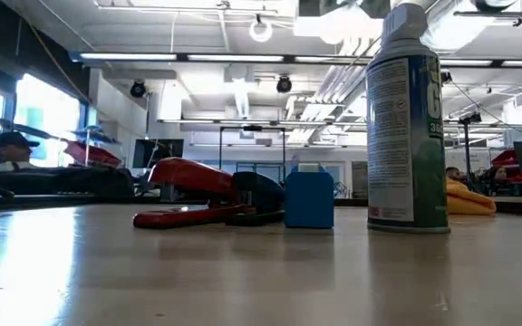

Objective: Apply microfiber cloth
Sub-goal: Spray the black cellphone using the white spray bottle

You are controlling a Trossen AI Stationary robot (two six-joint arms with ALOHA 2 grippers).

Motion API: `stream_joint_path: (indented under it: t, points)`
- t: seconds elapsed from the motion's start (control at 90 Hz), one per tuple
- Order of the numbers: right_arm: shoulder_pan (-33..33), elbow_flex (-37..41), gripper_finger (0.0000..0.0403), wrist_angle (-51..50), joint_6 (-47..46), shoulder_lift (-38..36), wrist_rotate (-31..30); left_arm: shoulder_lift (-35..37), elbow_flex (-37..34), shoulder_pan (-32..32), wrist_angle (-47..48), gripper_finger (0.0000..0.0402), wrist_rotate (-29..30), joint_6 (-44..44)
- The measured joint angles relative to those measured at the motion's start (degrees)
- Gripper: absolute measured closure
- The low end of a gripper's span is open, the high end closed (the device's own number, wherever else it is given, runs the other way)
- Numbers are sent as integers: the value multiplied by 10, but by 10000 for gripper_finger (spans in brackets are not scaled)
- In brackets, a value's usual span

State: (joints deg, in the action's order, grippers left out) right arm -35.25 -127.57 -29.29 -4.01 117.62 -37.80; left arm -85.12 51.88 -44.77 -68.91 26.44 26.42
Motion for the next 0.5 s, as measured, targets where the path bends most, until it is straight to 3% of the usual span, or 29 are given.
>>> stream_joint_path:
  t: [0.5]
  points:
    - [16,0,402,0,4,0,14,0,0,10,30,228,6,-63]
